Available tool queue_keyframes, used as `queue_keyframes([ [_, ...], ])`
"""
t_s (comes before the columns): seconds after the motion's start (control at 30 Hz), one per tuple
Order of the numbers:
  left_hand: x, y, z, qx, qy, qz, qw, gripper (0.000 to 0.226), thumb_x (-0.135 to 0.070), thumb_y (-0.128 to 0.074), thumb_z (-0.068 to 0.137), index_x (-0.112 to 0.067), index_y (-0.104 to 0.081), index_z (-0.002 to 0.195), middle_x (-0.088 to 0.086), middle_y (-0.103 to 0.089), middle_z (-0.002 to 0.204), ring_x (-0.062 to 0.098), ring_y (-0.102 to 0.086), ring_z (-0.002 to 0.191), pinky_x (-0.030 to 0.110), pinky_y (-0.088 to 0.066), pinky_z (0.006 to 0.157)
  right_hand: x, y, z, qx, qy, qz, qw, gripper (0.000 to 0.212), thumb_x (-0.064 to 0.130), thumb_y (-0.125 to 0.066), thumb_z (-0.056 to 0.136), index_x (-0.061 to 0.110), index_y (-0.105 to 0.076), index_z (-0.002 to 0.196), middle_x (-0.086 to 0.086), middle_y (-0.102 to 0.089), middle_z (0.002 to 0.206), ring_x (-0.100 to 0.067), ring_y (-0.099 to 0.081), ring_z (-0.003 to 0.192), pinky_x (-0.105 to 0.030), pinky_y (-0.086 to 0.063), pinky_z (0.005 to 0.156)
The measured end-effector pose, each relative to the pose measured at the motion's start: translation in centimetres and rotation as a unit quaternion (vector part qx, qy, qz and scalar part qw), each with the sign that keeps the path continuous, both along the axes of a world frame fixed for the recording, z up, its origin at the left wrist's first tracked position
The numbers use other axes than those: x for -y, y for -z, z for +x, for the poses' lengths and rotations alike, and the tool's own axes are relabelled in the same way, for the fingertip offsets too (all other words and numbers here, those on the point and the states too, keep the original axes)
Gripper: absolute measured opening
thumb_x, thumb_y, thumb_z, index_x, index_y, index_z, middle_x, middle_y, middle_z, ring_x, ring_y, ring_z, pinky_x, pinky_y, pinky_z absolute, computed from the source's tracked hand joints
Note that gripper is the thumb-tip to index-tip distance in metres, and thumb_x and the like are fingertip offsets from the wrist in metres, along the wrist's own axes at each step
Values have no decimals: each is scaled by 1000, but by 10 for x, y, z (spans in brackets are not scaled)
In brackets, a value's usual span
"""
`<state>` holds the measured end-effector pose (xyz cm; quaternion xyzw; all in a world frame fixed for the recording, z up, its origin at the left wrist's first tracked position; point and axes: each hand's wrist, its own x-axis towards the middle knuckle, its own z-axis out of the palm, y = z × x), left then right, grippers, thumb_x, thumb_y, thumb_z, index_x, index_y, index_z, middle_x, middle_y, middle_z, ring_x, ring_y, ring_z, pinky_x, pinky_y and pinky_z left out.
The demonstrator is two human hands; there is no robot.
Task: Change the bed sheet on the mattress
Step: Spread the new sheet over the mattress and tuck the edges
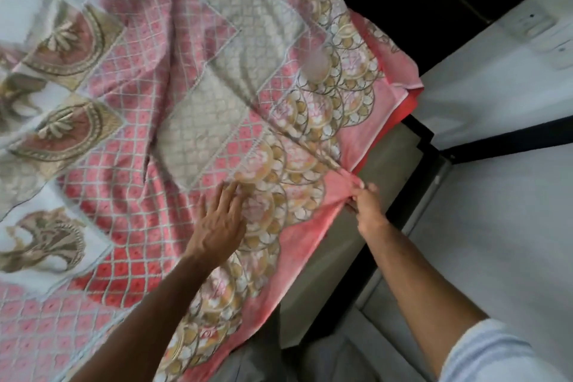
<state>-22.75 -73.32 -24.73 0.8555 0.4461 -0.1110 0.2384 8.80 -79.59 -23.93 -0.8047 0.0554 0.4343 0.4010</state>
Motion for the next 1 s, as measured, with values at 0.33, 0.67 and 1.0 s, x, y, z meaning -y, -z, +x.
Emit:
queue_keyframes([
  [0.33,-79,12,108,-7,27,-11,1000,54,-39,-40,102,-19,-34,152,9,-30,162,35,-21,153,66,-30,115,-58,6,122,-74,20,41,996,50,41,-73,87,18,-52,127,2,-67,112,-17,-67,100,-36,-55,80],
  [0.67,-142,-6,240,-71,-72,-9,995,66,-55,-23,100,-15,-33,152,13,-21,166,39,-18,153,70,-24,114,-171,-1,277,86,-21,100,991,16,12,-72,88,21,-59,86,7,-61,79,-10,-58,73,-20,-48,62],
  [1.0,-218,-12,386,-66,-60,-64,994,68,-44,-46,102,-28,-13,159,0,6,170,33,4,156,70,-27,114,-190,13,389,79,-181,-25,980,55,23,-77,86,7,-48,130,-7,-61,115,-21,-59,98,-16,-42,61],
])
